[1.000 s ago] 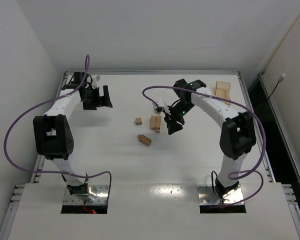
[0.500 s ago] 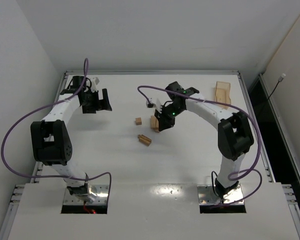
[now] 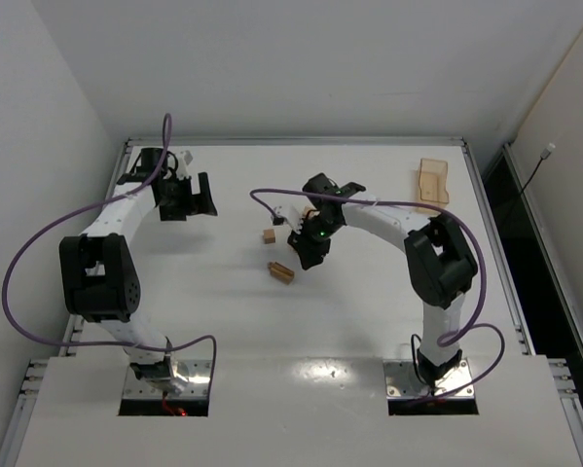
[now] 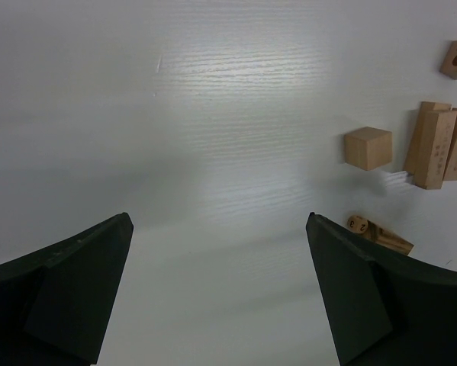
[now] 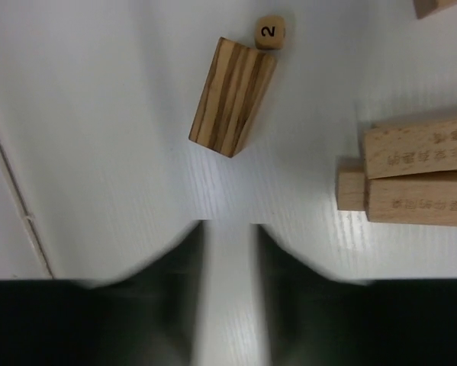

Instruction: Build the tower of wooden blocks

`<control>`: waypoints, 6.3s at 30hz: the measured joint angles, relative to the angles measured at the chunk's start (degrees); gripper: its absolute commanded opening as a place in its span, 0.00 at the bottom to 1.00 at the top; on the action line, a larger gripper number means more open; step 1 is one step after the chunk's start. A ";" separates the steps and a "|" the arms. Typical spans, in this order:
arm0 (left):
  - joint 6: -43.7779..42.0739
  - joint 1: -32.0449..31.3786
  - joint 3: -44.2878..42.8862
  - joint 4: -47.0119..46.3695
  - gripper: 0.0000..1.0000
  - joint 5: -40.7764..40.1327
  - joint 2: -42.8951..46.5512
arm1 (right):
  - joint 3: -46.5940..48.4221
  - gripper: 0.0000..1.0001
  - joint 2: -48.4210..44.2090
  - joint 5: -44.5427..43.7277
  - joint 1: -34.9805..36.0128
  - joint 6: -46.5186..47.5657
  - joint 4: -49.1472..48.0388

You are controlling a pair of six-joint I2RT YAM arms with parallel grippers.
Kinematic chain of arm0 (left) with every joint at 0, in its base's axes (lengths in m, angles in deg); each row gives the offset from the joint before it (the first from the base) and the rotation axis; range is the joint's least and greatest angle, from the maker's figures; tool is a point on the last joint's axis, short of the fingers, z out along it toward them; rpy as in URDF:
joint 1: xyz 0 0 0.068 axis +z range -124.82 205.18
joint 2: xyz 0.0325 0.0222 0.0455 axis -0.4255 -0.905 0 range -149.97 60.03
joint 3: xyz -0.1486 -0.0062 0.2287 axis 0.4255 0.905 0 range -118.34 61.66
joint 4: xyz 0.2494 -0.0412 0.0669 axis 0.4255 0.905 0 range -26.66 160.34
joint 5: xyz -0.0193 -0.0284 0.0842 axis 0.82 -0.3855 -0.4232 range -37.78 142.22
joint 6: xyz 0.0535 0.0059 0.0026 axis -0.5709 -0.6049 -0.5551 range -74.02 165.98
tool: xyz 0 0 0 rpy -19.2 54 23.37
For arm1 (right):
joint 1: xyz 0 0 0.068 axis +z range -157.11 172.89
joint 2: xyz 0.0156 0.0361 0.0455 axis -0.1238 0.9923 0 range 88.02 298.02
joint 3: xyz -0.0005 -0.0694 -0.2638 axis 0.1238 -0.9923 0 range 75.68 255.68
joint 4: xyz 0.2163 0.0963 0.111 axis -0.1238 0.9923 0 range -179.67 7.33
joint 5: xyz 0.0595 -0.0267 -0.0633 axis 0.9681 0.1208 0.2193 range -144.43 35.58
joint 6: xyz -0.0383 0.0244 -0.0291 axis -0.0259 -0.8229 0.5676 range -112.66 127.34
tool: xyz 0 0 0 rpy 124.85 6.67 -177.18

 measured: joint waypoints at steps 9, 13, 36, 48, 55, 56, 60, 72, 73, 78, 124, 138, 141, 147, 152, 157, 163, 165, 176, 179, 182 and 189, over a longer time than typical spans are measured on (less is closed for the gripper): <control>0.04 0.00 0.44 -0.39 0.97 0.00 0.00 | 1.27 0.72 -0.92 -4.35 5.90 -6.36 -5.57; 0.09 0.00 0.87 -0.63 0.97 -0.59 0.04 | 1.27 0.69 -1.49 -10.25 9.11 -10.56 -9.53; 0.24 0.00 0.31 -1.20 0.97 -1.40 -0.26 | 35.43 0.49 23.41 -16.15 -11.52 -4.17 -6.34; 0.24 0.00 -0.79 -1.16 0.97 -1.18 -2.05 | 41.57 0.53 26.71 -6.99 -13.35 2.99 5.57; 0.24 0.00 -0.79 -1.09 0.97 -1.18 -2.60 | 41.55 0.55 26.71 -5.31 -13.55 4.74 8.33; 0.24 0.00 -0.79 -1.05 0.97 -1.18 -2.60 | 41.55 0.55 26.71 -5.27 -13.55 4.83 8.46; 0.24 0.00 -0.79 -1.03 0.97 -1.18 -2.60 | 41.55 0.56 26.71 -5.14 -13.27 4.98 8.61; 0.24 0.00 -0.79 -1.03 0.97 -1.18 -2.60 | 41.55 0.56 27.74 -5.25 -12.04 4.92 8.57; 0.24 0.00 -0.79 -1.03 0.97 -1.16 -2.60 | 41.55 0.56 28.15 -5.40 -11.78 4.74 8.52; 0.24 0.00 -0.79 -1.03 0.97 -1.18 -2.60 | 41.57 0.56 29.79 -5.97 -10.97 4.04 8.24; 0.02 0.00 -1.31 -0.79 0.99 2.21 -2.60 | 46.75 0.00 18.58 1.07 -8.46 14.58 24.59; -0.20 0.00 -1.60 -0.48 0.99 2.23 -2.60 | 44.15 0.00 22.21 0.55 -6.95 16.13 26.29; -0.22 0.00 -1.62 -0.37 0.99 2.23 -2.62 | 44.00 0.00 22.45 0.20 -6.93 16.13 25.46; -0.22 0.00 -1.64 -0.35 0.99 2.23 -2.64 | 43.76 0.00 23.19 -0.66 -6.93 16.13 24.72; -0.22 0.00 -1.64 -0.35 0.99 2.23 -2.69 | 43.56 0.00 24.30 -0.96 -6.93 16.13 23.87; -0.22 0.00 -1.86 -0.33 0.99 2.23 -3.52 | 43.47 0.00 25.22 -1.99 -6.93 16.13 23.12; -0.22 0.00 -1.90 -0.35 0.99 2.25 -3.54 | 43.45 0.00 25.77 -2.62 -6.93 16.09 22.32; -0.22 0.00 -1.92 -0.35 0.99 2.25 -3.54 | 43.45 0.00 25.79 -2.75 -6.93 16.09 22.21; -0.22 0.00 -1.95 -0.33 0.99 2.25 -3.65 | 43.45 0.00 27.50 -3.91 -6.93 15.54 20.96; -0.22 0.00 -1.95 -0.33 0.99 2.25 -3.65 | 43.45 0.10 27.50 -3.91 -6.93 15.47 20.90; -0.22 0.00 -1.95 -0.35 0.99 2.25 -3.65 | 43.45 0.31 27.50 -3.91 -6.93 15.26 20.85; -0.22 0.00 -1.95 -0.33 0.99 2.25 -3.78 | 43.45 0.55 27.65 -4.11 -6.97 14.56 19.71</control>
